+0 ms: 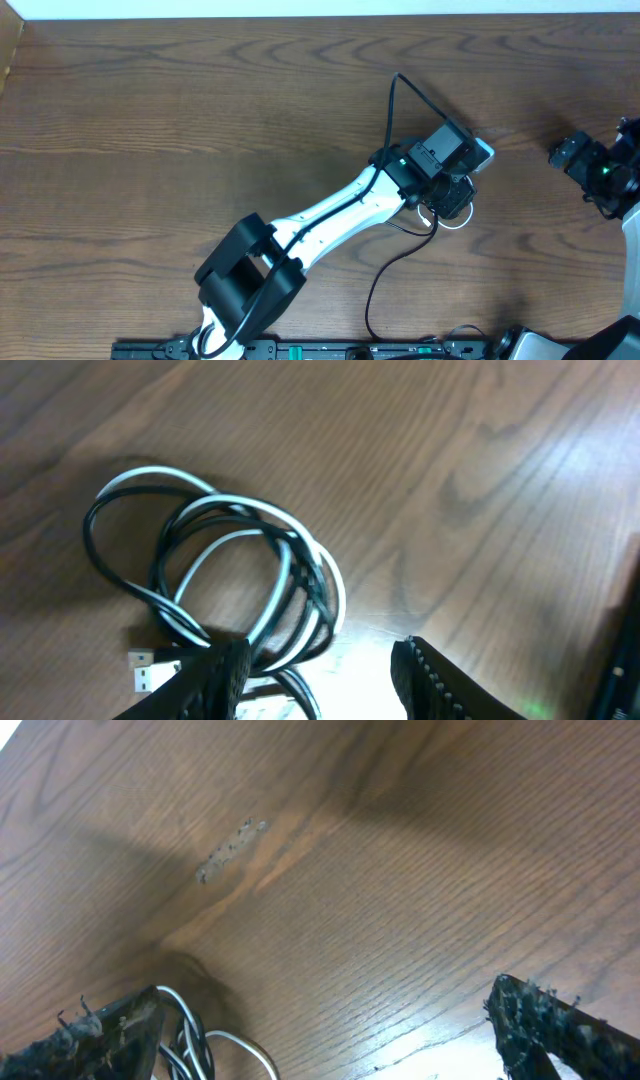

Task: Untangle cables

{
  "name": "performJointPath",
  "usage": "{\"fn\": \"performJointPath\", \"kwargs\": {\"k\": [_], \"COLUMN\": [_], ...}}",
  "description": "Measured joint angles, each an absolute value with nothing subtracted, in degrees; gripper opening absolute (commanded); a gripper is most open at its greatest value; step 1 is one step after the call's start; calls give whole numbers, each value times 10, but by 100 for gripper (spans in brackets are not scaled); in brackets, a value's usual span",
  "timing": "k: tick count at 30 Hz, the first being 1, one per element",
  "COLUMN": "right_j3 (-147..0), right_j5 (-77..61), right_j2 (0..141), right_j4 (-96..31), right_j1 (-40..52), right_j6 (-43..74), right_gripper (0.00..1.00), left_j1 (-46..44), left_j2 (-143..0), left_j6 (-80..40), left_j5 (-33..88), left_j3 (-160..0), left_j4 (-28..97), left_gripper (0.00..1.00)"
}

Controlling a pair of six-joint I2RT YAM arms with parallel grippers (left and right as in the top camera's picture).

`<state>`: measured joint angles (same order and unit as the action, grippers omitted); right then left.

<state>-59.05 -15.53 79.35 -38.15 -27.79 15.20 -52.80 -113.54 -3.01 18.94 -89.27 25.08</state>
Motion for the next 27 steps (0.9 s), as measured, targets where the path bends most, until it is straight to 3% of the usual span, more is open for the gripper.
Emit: {"fn": "performJointPath", "kwargs": {"k": [11, 27], "right_j3": [-590, -590], "right_j5": [-159, -161], "right_j2": [794, 794], "right_j4": [-388, -401], "right_j1": [-278, -278], "right_j6": [148, 148], "right_gripper": [99, 99], "left_j1": [-598, -590], "left_j2": [-1195, -1234], "left_j6": [-16, -8], "left_j5": [167, 39], "left_j3": [-893, -893], "left_j4": [242, 212], "left_gripper": [50, 50]}}
